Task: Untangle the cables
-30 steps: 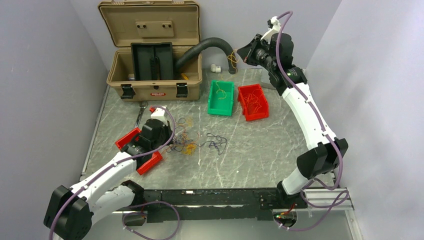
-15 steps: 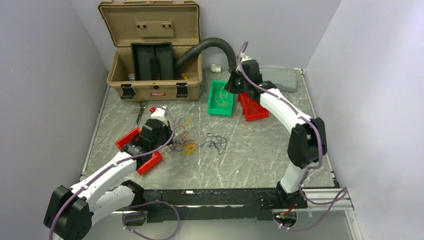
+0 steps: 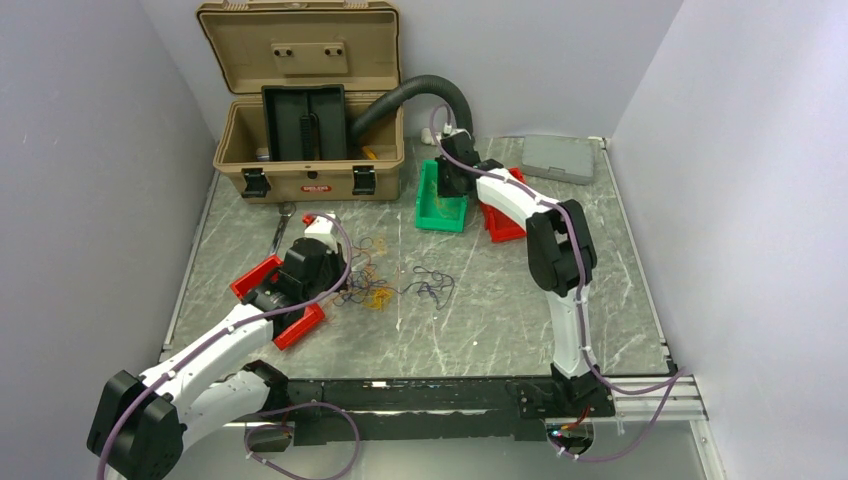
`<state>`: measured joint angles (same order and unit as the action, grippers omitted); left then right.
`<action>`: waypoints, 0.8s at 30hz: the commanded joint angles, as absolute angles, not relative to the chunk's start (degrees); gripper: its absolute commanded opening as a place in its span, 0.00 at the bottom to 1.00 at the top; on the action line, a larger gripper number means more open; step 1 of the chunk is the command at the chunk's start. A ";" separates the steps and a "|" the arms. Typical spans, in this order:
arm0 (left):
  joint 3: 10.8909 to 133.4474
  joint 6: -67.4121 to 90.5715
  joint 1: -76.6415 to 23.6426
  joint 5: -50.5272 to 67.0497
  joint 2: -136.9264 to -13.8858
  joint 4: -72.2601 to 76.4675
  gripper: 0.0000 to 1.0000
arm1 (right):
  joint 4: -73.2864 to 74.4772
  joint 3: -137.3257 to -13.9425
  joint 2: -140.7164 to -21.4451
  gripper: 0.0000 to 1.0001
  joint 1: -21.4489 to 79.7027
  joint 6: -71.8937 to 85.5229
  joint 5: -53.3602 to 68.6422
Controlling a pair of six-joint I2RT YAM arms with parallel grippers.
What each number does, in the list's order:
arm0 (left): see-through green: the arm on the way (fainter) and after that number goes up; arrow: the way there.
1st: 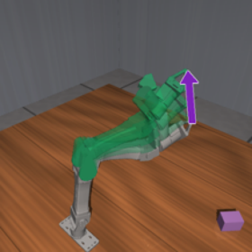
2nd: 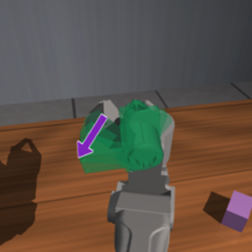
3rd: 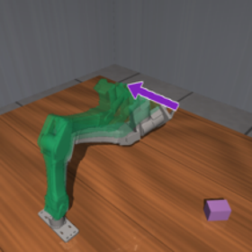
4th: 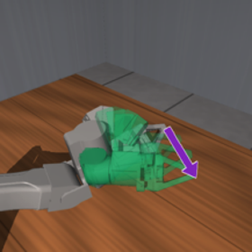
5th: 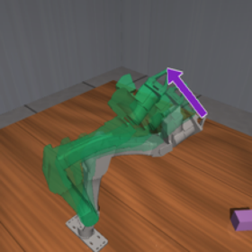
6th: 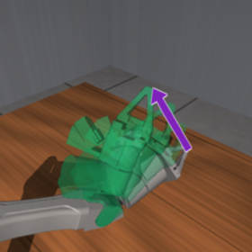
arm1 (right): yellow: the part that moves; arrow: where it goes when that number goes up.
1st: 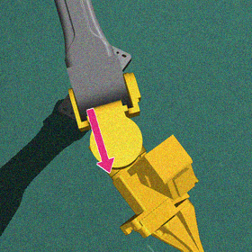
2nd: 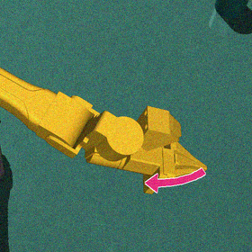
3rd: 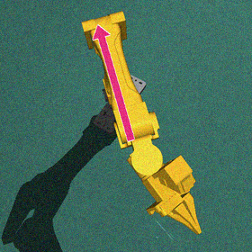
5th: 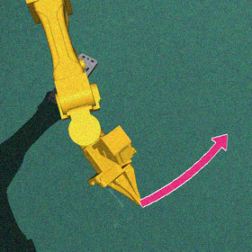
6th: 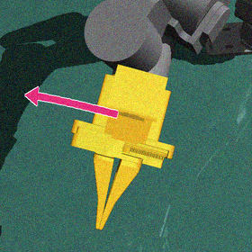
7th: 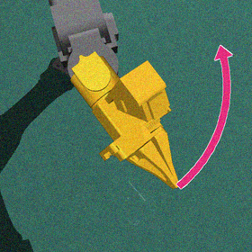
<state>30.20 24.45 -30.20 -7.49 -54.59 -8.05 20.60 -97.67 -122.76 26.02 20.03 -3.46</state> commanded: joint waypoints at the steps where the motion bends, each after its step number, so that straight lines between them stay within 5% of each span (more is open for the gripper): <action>1: 32.26 22.54 -30.57 -5.03 -53.61 -6.76 0.00 | 22.35 -105.35 -124.07 0.00 26.04 17.38 -9.40; 5: 32.30 22.40 -30.64 -2.82 -54.03 -5.45 0.00 | 22.04 -106.08 -121.90 0.00 26.04 14.08 -10.82; 6: 32.26 22.10 -30.71 -2.01 -54.19 -4.97 0.00 | 22.45 -106.19 -121.38 0.08 26.01 12.94 -10.50; 8: 32.30 21.85 -30.77 -0.63 -54.46 -4.13 0.00 | 24.12 -106.28 -119.91 0.46 26.01 11.72 -8.90; 10: 32.13 21.54 -30.94 1.11 -54.34 -2.99 0.00 | 24.74 -104.05 -116.91 0.61 26.06 11.43 -6.55; 15: 31.33 21.22 -31.11 7.89 -53.82 1.30 0.00 | 23.20 -91.99 -103.28 0.67 26.02 10.18 7.02; 20: 28.97 21.68 -31.17 19.03 -53.34 9.57 0.00 | 21.77 -77.37 -88.54 0.88 26.10 8.59 22.96; 24: 28.81 22.32 -31.40 23.04 -54.10 13.16 0.00 | 18.99 -66.07 -79.18 0.93 26.09 11.37 26.96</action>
<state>29.10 21.98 -30.89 14.90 -54.57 5.17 21.87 -74.43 -85.14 26.02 10.35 17.26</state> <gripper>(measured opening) 0.013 0.922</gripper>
